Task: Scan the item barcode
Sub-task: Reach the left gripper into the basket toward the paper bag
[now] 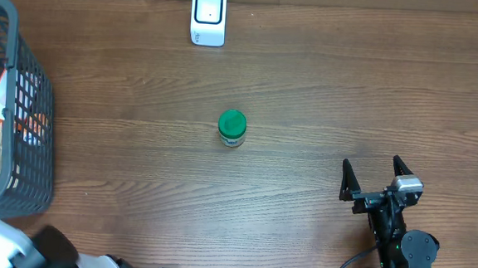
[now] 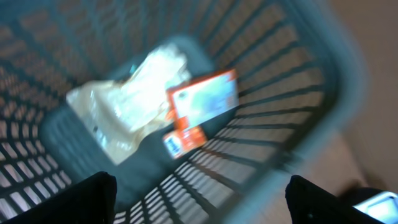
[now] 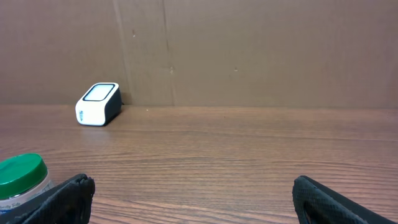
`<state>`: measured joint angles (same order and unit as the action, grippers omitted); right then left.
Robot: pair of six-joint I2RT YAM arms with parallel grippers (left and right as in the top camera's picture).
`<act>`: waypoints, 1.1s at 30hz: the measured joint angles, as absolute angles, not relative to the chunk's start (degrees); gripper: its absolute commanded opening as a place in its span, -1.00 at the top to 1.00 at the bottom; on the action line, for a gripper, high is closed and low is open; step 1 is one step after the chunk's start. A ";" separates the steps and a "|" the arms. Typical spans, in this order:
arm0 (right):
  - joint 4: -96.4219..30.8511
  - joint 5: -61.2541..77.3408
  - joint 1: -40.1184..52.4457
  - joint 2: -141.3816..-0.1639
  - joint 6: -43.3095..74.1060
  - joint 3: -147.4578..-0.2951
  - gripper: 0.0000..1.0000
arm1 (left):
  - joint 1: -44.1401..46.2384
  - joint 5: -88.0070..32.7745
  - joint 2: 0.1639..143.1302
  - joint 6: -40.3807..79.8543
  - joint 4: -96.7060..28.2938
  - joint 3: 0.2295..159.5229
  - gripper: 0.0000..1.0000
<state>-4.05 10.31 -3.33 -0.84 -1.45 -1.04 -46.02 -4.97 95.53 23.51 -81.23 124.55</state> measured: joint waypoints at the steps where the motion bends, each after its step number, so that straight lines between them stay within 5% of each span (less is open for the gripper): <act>1: -4.03 10.31 -3.33 -0.84 -1.48 -1.04 -0.99 | -47.03 -5.58 97.14 23.46 -81.25 123.70 -0.77; 13: -4.05 10.28 -3.33 -0.84 -1.45 -1.04 -1.00 | -50.68 -0.99 108.03 22.09 -76.03 107.18 -0.64; 33: -4.05 10.31 -3.33 -0.84 -1.45 -1.04 -1.00 | -50.74 6.72 108.14 -1.06 -39.92 86.74 -1.00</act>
